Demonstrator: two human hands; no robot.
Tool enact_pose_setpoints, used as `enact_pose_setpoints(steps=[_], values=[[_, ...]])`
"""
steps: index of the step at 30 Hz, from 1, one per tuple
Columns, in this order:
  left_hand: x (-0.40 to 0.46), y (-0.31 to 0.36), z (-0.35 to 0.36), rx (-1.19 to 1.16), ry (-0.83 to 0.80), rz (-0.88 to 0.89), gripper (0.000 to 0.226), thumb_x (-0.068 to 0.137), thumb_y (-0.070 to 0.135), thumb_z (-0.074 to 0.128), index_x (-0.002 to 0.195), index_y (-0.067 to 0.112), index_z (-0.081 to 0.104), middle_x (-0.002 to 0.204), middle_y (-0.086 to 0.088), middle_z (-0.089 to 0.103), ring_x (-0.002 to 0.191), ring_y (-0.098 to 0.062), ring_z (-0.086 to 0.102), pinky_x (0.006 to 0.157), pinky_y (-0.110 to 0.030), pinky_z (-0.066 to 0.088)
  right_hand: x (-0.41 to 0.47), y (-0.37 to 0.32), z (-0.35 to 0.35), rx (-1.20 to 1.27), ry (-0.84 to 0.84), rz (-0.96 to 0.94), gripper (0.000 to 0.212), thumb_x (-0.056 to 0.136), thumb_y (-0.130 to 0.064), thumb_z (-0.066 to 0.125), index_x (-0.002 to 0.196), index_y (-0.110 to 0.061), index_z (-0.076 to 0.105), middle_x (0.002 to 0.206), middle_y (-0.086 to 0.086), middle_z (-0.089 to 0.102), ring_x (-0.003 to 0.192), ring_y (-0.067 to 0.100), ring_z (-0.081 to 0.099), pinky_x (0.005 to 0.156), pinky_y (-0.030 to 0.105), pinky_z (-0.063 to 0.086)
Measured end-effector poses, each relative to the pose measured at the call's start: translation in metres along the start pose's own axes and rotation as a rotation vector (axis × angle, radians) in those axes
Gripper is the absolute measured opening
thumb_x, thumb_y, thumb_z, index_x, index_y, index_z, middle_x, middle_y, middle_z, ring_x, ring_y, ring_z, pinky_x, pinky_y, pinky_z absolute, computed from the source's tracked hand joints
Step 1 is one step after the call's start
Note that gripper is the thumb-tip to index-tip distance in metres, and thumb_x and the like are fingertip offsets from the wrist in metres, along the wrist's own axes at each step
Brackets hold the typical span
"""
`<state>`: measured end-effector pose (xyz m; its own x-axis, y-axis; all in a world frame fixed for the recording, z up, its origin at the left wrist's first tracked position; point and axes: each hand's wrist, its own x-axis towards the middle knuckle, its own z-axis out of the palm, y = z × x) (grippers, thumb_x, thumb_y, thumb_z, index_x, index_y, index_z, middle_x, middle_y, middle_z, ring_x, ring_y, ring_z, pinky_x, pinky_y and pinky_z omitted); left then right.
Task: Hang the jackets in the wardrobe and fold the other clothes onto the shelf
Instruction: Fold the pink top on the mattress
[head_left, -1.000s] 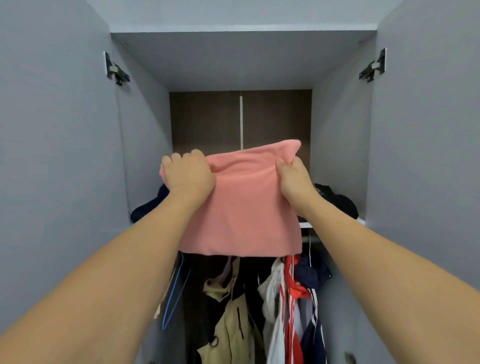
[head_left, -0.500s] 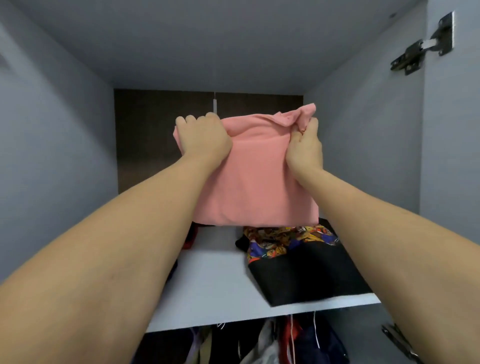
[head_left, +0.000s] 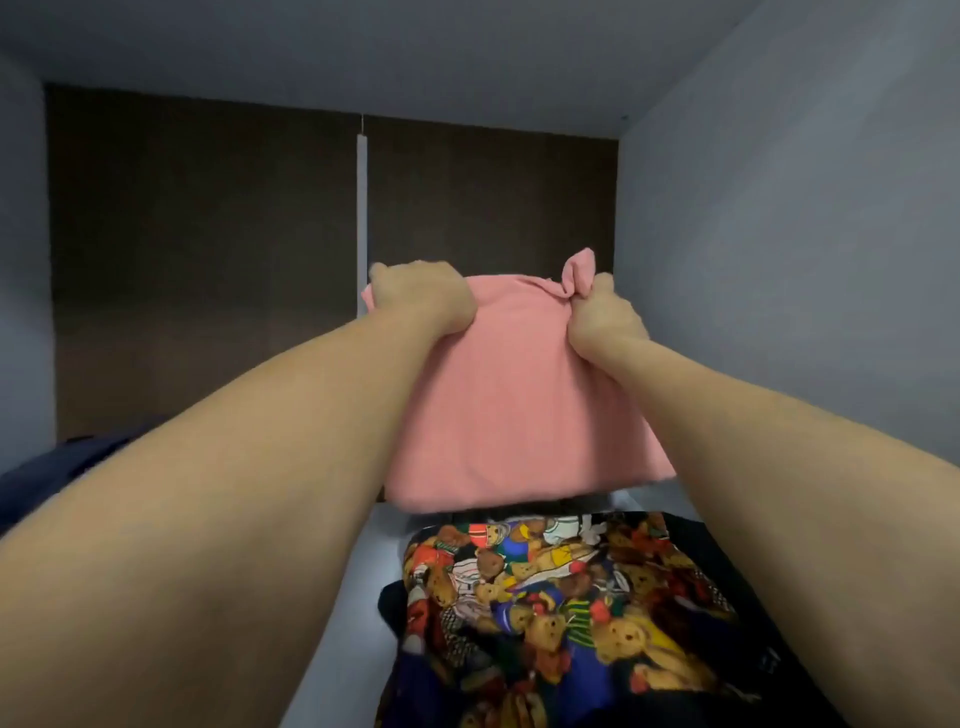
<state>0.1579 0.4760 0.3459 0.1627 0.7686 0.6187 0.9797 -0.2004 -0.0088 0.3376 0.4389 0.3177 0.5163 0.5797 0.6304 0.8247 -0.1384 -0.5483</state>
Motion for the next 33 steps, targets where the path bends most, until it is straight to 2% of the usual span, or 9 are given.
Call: enact_pose_setpoints(steps=[3, 5, 8, 10, 13, 16, 28, 31, 33], values=[[0.005, 0.031, 0.07, 0.179, -0.296, 0.06, 0.051, 0.088, 0.028, 0.039, 0.135, 0.016, 0.054, 0.137, -0.012, 0.055, 0.131, -0.036, 0.045, 0.111, -0.05, 0.022, 0.003, 0.056, 0.062, -0.108, -0.166, 0.185, 0.042, 0.099, -0.025, 0.042, 0.135, -0.007, 0.033, 0.139, 0.021, 0.048, 0.127, 0.039, 0.048, 0.099, 0.044, 0.04], [-0.003, 0.048, 0.117, 0.026, -0.414, 0.129, 0.056, 0.091, 0.032, 0.042, 0.146, 0.02, 0.04, 0.154, -0.011, 0.033, 0.142, -0.035, 0.028, 0.115, -0.05, 0.019, -0.008, 0.095, 0.1, -0.24, -0.296, 0.234, 0.048, 0.096, -0.022, 0.045, 0.139, -0.005, 0.033, 0.144, 0.018, 0.042, 0.133, 0.036, 0.042, 0.105, 0.043, 0.038], [-0.016, 0.057, 0.173, -0.208, -0.607, 0.202, 0.058, 0.09, 0.04, 0.031, 0.148, 0.031, 0.036, 0.158, -0.005, 0.025, 0.144, -0.032, 0.025, 0.116, -0.055, 0.018, -0.01, 0.117, 0.124, -0.437, -0.453, 0.158, 0.054, 0.097, -0.028, 0.046, 0.144, -0.005, 0.034, 0.148, 0.012, 0.037, 0.139, 0.032, 0.03, 0.11, 0.045, 0.033], [-0.023, 0.056, 0.204, -0.269, -0.703, 0.177, 0.056, 0.096, 0.049, 0.025, 0.151, 0.037, 0.031, 0.16, -0.001, 0.023, 0.146, -0.027, 0.023, 0.119, -0.049, 0.008, -0.007, 0.114, 0.123, -0.478, -0.388, 0.033, 0.056, 0.093, -0.03, 0.052, 0.141, -0.004, 0.038, 0.145, 0.013, 0.035, 0.136, 0.032, 0.034, 0.11, 0.044, 0.033], [-0.03, 0.054, 0.223, -0.422, -0.717, 0.148, 0.052, 0.102, 0.05, 0.028, 0.153, 0.04, 0.024, 0.163, 0.002, 0.012, 0.15, -0.027, 0.01, 0.121, -0.04, -0.001, -0.01, 0.104, 0.127, -0.487, -0.408, -0.188, 0.045, 0.096, -0.026, 0.046, 0.136, -0.006, 0.046, 0.149, 0.014, 0.029, 0.133, 0.035, 0.038, 0.109, 0.041, 0.031], [-0.03, 0.056, 0.222, -0.462, -0.729, 0.122, 0.053, 0.102, 0.05, 0.027, 0.153, 0.041, 0.021, 0.164, 0.002, 0.008, 0.15, -0.029, 0.008, 0.122, -0.041, 0.002, -0.011, 0.11, 0.132, -0.491, -0.642, -0.098, 0.046, 0.105, -0.029, 0.03, 0.139, -0.005, 0.049, 0.152, 0.015, 0.038, 0.138, 0.033, 0.037, 0.11, 0.038, 0.031], [-0.029, 0.058, 0.224, -0.466, -0.763, 0.101, 0.055, 0.101, 0.052, 0.023, 0.154, 0.041, 0.015, 0.164, 0.007, 0.003, 0.15, -0.028, 0.003, 0.12, -0.045, -0.001, -0.003, 0.116, 0.136, -0.424, -0.69, 0.019, 0.052, 0.104, -0.037, 0.028, 0.139, -0.006, 0.05, 0.149, 0.016, 0.043, 0.136, 0.03, 0.042, 0.108, 0.035, 0.033], [-0.03, 0.056, 0.213, -0.342, -0.775, 0.137, 0.055, 0.1, 0.05, 0.016, 0.154, 0.04, 0.018, 0.162, 0.005, 0.016, 0.149, -0.02, 0.013, 0.12, -0.044, 0.002, -0.005, 0.108, 0.126, -0.461, -0.696, 0.0, 0.051, 0.103, -0.039, 0.033, 0.136, -0.006, 0.053, 0.146, 0.015, 0.047, 0.132, 0.031, 0.047, 0.104, 0.034, 0.037], [-0.028, 0.055, 0.196, -0.283, -0.718, 0.183, 0.057, 0.098, 0.05, 0.015, 0.151, 0.033, 0.03, 0.158, -0.001, 0.03, 0.144, -0.021, 0.029, 0.118, -0.048, 0.014, -0.005, 0.097, 0.114, -0.493, -0.692, -0.038, 0.046, 0.099, -0.039, 0.042, 0.126, -0.007, 0.06, 0.137, 0.013, 0.056, 0.12, 0.03, 0.055, 0.091, 0.031, 0.04]])
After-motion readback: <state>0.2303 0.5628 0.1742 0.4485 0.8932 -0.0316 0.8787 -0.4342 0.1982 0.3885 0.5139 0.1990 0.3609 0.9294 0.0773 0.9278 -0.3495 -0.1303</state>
